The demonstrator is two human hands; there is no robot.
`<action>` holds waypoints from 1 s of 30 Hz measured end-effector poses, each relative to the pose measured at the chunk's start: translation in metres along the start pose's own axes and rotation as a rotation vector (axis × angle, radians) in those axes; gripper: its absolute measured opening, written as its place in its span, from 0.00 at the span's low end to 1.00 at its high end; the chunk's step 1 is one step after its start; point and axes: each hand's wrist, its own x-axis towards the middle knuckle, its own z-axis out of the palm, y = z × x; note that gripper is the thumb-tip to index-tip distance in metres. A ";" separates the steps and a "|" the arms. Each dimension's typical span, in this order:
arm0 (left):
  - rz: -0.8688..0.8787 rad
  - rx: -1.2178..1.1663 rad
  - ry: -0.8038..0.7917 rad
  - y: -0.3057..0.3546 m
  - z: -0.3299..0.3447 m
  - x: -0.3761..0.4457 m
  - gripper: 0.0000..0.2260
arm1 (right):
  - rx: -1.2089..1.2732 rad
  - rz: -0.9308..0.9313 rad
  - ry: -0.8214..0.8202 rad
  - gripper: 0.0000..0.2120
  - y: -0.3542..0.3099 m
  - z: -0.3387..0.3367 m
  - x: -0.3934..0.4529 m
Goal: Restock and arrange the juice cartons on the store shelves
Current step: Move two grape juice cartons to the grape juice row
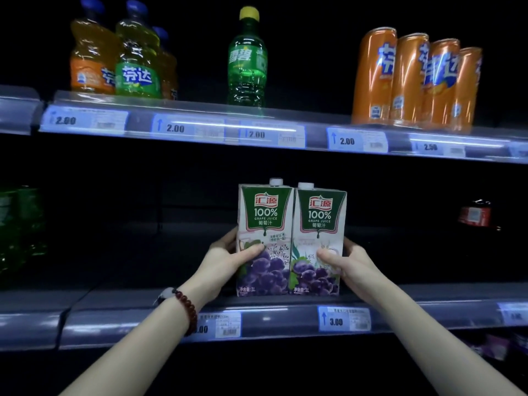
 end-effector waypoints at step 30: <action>-0.034 1.053 0.221 0.080 -0.209 -0.193 0.07 | -0.919 -0.029 0.142 0.07 -0.041 0.303 -0.106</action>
